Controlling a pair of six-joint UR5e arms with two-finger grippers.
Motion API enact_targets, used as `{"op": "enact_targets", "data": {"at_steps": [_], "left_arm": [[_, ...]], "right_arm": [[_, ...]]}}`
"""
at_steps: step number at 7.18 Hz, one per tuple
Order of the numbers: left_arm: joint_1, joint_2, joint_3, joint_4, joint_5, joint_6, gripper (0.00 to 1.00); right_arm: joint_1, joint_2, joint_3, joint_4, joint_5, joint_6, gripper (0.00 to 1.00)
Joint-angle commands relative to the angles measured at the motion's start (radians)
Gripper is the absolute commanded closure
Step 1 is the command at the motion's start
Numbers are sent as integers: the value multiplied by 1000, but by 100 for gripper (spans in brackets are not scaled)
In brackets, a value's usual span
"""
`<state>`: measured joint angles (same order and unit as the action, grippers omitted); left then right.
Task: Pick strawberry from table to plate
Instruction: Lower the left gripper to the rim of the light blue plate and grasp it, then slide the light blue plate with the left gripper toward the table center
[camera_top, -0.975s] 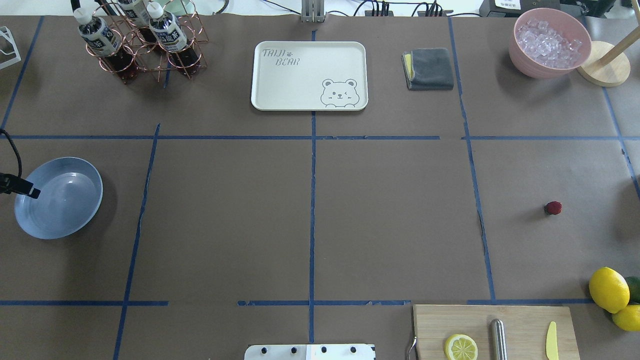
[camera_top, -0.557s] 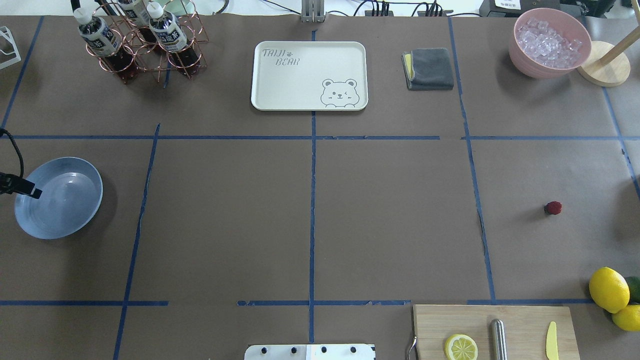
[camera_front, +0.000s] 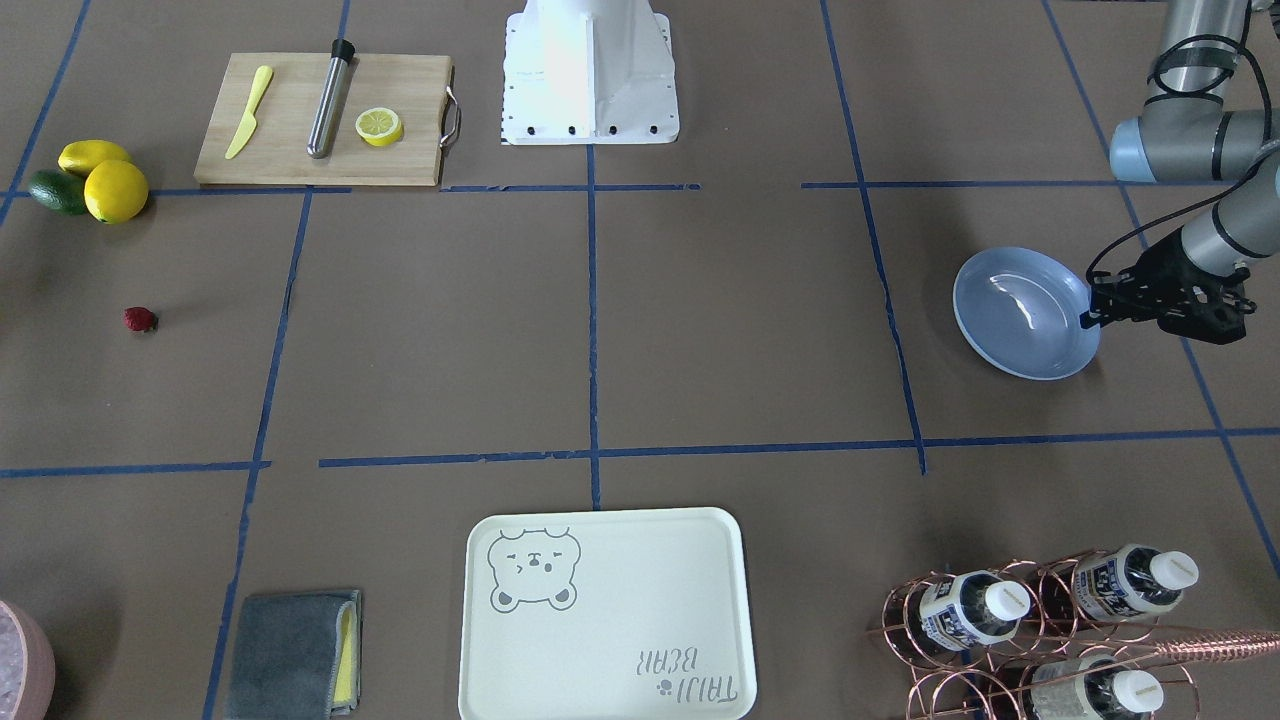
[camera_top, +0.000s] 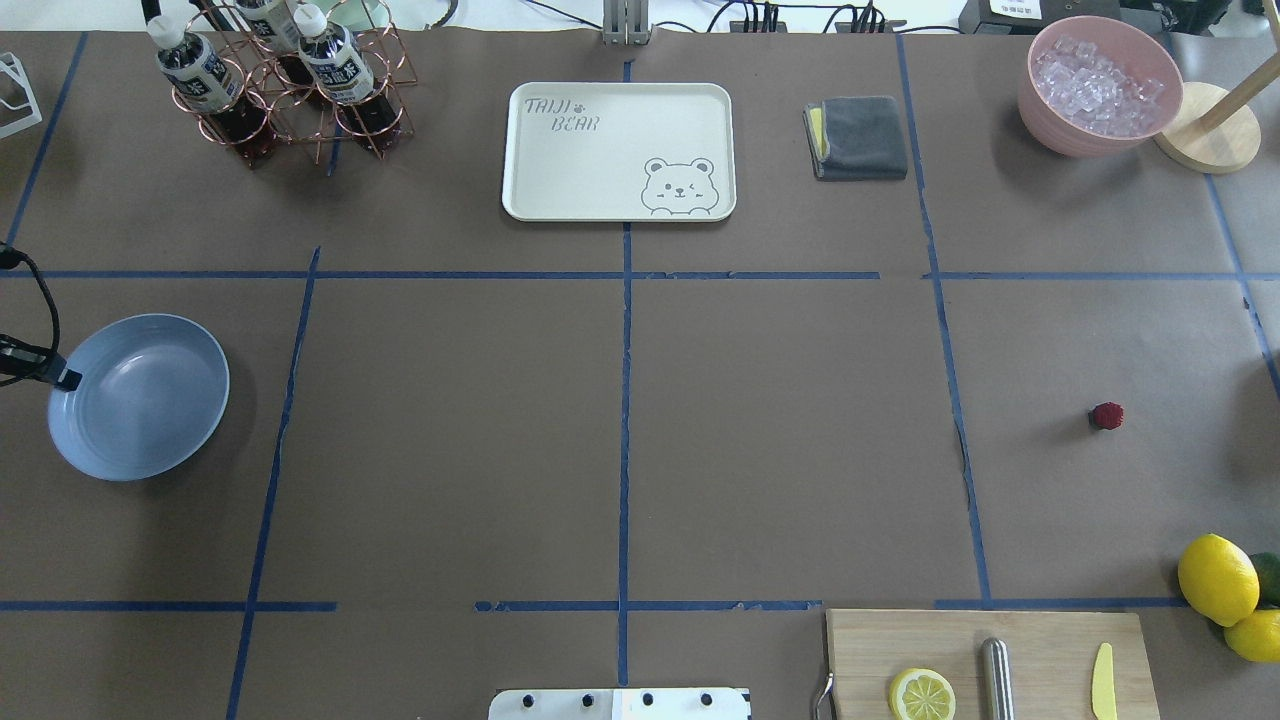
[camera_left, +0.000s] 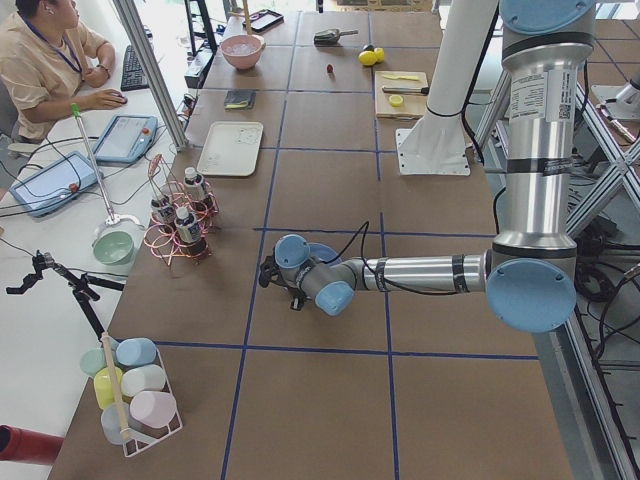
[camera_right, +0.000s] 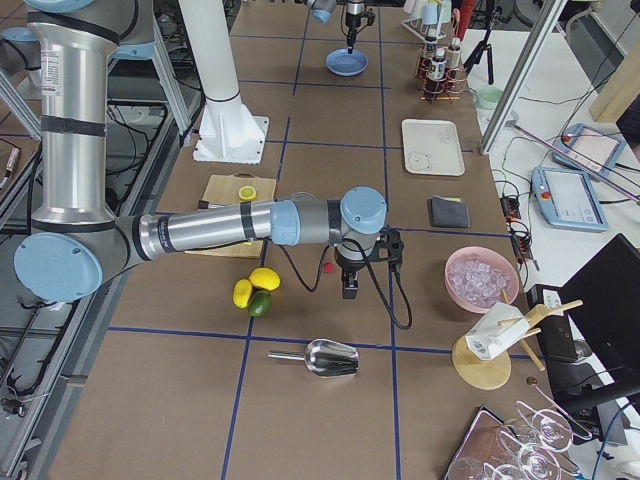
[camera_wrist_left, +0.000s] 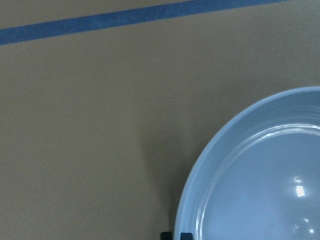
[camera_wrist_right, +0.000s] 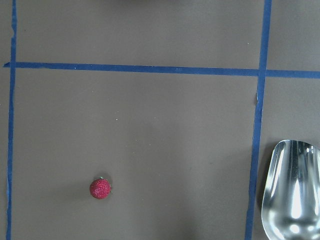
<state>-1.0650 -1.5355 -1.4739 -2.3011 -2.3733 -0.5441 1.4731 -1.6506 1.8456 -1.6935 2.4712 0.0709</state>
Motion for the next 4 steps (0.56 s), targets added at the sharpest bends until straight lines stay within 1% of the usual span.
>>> {"op": "enact_targets", "data": {"at_steps": [1,2,3,4], "left_arm": [[0,-44,-83,-4,-81,-210,100],[16,-104,-118,-9,-81,-358,100],[101,-176,-158,-6,-72,-516,100],[202,-292,-155,-4,-49,-706,100]], "right_arm": [[0,2,3,2,0,1,0],[0,2,3,0,5,1,0],[0,3,3,0,8,1,0],[0,3,1,0,9,1,0]]}}
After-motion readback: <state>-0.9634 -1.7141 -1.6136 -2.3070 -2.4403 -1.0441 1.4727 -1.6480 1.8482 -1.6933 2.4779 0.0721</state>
